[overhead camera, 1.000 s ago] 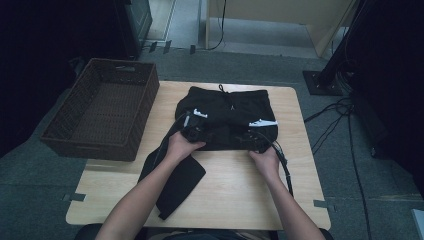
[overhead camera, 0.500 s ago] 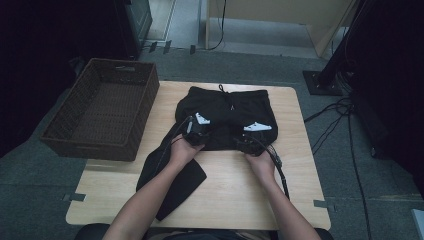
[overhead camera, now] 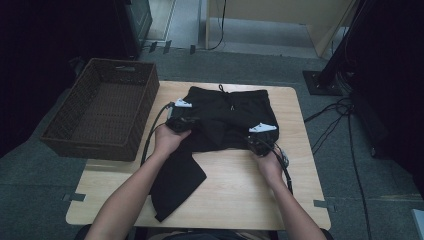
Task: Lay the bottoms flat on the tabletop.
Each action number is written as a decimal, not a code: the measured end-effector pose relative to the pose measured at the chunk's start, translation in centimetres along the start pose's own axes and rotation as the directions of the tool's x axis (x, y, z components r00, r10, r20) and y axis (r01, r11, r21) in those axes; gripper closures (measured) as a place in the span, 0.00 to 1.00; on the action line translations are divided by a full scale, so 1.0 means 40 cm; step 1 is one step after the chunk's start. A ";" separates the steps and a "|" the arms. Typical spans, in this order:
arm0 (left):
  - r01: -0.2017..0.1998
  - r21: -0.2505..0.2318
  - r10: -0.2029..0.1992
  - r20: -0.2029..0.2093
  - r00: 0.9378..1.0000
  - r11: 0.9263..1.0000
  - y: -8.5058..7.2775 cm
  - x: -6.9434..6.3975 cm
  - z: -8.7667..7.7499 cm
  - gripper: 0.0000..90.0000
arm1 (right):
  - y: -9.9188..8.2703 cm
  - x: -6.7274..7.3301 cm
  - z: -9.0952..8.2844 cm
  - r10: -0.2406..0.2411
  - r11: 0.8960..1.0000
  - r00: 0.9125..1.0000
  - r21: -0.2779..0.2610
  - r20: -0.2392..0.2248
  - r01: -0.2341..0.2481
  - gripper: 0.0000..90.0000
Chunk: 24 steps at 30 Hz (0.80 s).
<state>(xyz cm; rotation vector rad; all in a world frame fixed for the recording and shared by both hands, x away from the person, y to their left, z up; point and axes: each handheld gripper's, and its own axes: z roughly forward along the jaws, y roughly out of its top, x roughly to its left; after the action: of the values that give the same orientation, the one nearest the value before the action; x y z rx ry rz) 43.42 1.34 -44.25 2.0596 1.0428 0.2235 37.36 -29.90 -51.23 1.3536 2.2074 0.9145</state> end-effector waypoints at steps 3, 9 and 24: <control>0.016 0.008 -0.016 -0.045 0.999 1.000 0.002 0.042 -0.026 1.00 | -0.003 -0.027 -0.009 0.016 1.000 1.000 0.017 0.005 -0.016 1.00; 0.116 0.041 -0.107 -0.188 0.976 0.992 -0.015 0.143 -0.040 1.00 | -0.024 -0.116 -0.034 0.059 0.998 0.997 0.030 0.058 -0.061 1.00; 0.173 0.065 -0.160 -0.164 0.973 0.983 -0.042 0.139 0.002 0.79 | -0.026 -0.218 -0.060 0.192 0.980 0.976 0.039 0.105 -0.197 0.89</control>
<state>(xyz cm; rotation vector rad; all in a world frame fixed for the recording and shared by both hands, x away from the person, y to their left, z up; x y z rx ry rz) 46.02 5.99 -46.56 2.0364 1.3345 0.2663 39.17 -38.78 -50.33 1.6247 2.0612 0.8422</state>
